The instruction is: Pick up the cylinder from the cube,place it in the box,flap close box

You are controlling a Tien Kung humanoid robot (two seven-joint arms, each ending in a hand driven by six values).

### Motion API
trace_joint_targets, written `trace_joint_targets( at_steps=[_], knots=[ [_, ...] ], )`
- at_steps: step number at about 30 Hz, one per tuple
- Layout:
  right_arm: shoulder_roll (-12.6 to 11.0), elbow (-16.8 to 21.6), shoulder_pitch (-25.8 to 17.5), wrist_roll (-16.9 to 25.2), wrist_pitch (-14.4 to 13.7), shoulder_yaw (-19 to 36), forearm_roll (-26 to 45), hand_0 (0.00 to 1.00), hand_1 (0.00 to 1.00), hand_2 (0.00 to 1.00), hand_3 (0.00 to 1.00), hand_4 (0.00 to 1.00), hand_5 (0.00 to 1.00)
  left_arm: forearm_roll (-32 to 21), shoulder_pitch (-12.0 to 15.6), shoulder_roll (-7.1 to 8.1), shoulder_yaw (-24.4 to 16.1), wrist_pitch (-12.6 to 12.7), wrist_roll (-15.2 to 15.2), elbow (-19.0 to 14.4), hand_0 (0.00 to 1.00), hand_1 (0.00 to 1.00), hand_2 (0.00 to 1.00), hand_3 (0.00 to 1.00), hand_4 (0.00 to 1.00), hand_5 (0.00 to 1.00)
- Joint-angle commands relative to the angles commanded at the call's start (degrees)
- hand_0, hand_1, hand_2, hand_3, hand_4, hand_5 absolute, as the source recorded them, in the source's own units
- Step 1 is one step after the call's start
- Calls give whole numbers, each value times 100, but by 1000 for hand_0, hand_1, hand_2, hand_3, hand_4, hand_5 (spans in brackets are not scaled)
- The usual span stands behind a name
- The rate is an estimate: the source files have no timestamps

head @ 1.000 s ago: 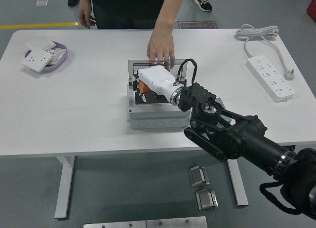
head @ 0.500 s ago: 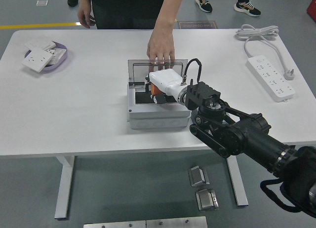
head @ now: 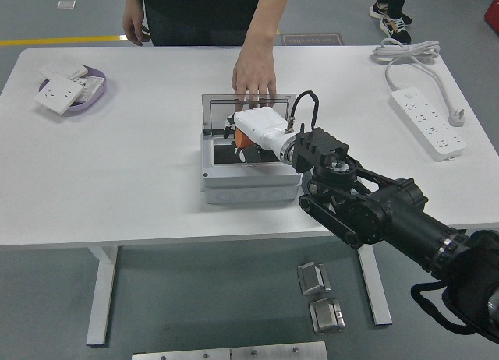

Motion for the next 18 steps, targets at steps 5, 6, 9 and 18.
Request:
trace_joint_targets(
  at_steps=[5, 6, 9, 18],
  knots=[
    [0, -3, -8, 51, 40, 4, 29, 657, 607, 601, 642, 322, 168, 19, -11, 0, -7, -6, -1, 0, 599, 640, 629, 638, 730, 248],
    [0, -1, -9, 68, 54, 9, 38, 657, 607, 601, 642, 322, 168, 25, -14, 0, -9, -7, -1, 0, 599, 640, 629, 638, 730, 248],
    [0, 16, -14, 126, 114, 34, 65, 658, 610, 602, 645, 342, 179, 27, -15, 0, -6, -12, -6, 0, 599, 640, 628, 636, 727, 242],
    [0, 118, -35, 245, 259, 146, 117, 643, 627, 619, 670, 448, 206, 27, -2, -8, -5, -15, -2, 0, 599, 640, 627, 636, 724, 232]
  ],
)
